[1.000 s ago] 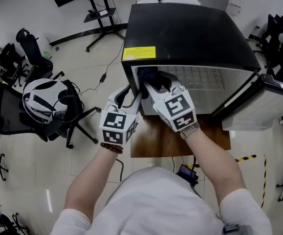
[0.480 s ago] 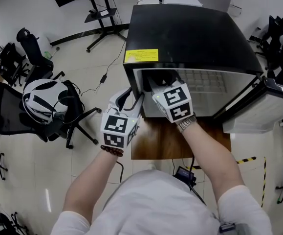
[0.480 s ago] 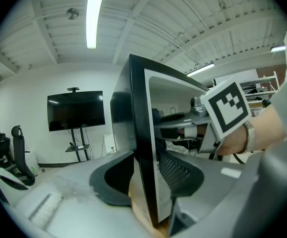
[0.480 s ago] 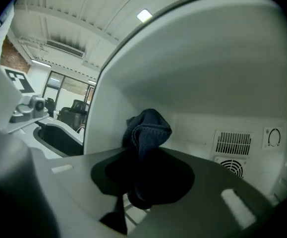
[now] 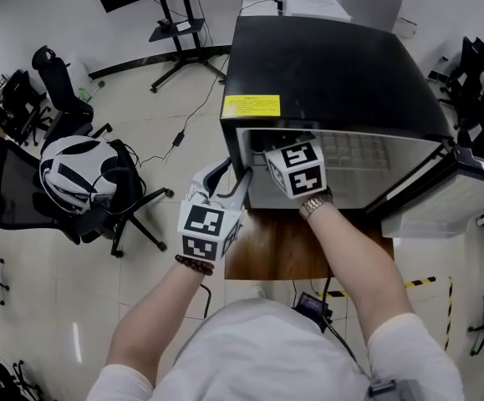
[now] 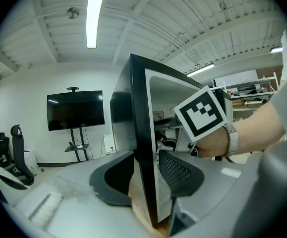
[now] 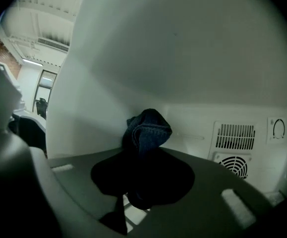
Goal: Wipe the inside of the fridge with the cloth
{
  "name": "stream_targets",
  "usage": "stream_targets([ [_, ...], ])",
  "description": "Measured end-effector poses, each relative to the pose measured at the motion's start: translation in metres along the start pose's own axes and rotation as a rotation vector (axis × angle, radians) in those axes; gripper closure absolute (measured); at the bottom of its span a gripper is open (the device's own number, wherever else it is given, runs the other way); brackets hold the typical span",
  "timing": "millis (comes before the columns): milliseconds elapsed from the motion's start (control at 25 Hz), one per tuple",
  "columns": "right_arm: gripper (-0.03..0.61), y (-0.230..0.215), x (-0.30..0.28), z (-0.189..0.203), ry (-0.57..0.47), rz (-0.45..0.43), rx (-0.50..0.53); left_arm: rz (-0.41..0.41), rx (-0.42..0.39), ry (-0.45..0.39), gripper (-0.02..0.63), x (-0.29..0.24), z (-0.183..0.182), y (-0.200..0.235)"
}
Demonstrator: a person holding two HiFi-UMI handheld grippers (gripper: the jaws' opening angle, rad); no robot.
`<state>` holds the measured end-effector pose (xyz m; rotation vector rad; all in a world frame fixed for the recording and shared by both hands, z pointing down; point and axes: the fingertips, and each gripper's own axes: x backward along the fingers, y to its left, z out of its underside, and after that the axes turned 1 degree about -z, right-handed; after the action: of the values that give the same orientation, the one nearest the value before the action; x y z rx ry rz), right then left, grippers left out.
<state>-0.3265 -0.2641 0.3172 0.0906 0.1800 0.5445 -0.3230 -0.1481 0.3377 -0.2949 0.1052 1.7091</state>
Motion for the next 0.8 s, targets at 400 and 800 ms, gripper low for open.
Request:
stream_targets([
  [400, 0.491, -0.018, -0.021, 0.007, 0.021, 0.079, -0.037, 0.021, -0.003, -0.008, 0.46, 0.001, -0.001, 0.001],
  [800, 0.491, -0.038, -0.031, 0.01, 0.059, 0.154, -0.049, 0.052, -0.014, 0.008, 0.46, 0.001, 0.002, -0.002],
])
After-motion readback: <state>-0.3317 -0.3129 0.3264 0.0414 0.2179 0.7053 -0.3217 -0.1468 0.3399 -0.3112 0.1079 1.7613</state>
